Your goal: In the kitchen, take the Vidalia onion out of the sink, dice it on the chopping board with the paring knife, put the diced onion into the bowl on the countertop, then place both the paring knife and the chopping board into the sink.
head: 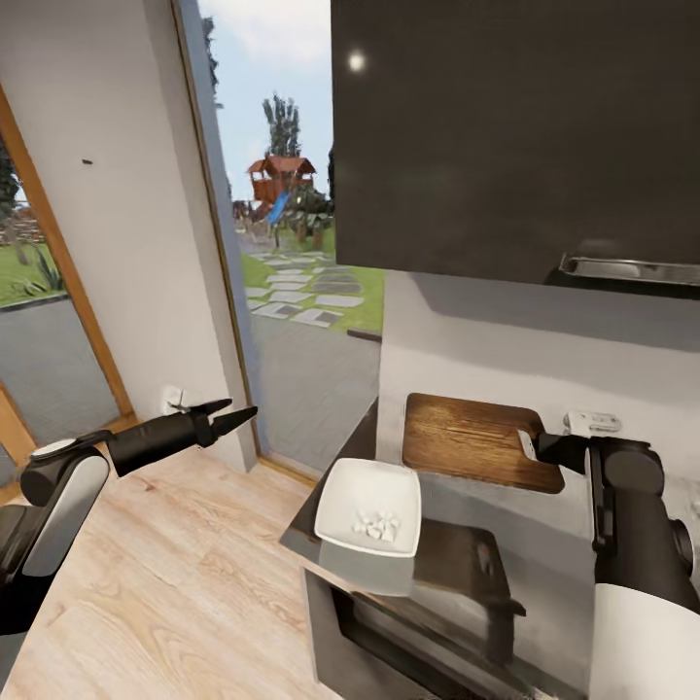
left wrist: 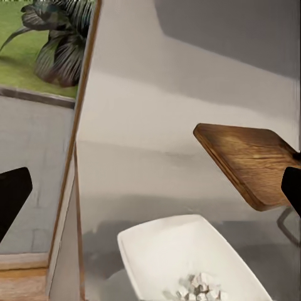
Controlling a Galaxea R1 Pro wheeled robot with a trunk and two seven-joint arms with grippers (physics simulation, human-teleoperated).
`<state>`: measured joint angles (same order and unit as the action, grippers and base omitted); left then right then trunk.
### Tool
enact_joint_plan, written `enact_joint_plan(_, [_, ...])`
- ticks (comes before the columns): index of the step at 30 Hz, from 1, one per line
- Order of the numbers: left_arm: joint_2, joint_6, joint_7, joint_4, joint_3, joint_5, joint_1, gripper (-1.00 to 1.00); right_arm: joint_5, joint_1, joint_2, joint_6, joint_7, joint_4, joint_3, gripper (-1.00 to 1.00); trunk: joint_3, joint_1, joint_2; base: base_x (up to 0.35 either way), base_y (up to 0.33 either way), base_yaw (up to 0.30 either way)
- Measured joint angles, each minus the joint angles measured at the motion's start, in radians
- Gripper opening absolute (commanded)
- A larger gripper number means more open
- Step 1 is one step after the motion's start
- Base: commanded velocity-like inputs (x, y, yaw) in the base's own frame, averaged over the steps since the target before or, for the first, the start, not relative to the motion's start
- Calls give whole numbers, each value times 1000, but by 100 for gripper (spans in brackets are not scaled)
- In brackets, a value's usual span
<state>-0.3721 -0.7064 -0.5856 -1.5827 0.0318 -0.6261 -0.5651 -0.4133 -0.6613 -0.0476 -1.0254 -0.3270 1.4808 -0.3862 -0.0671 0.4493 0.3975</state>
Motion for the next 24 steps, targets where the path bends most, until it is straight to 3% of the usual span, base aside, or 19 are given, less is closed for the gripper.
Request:
enact_joint_plan(7, [0, 38, 1, 1, 0, 0, 0, 100, 0, 0, 0, 0, 0, 0, 0, -100, 4, 0, 0, 0, 0, -268])
enact_joint_plan(24, [0, 41, -3, 2, 0, 0, 0, 100, 0, 0, 0, 0, 0, 0, 0, -100, 13, 0, 0, 0, -12, -268])
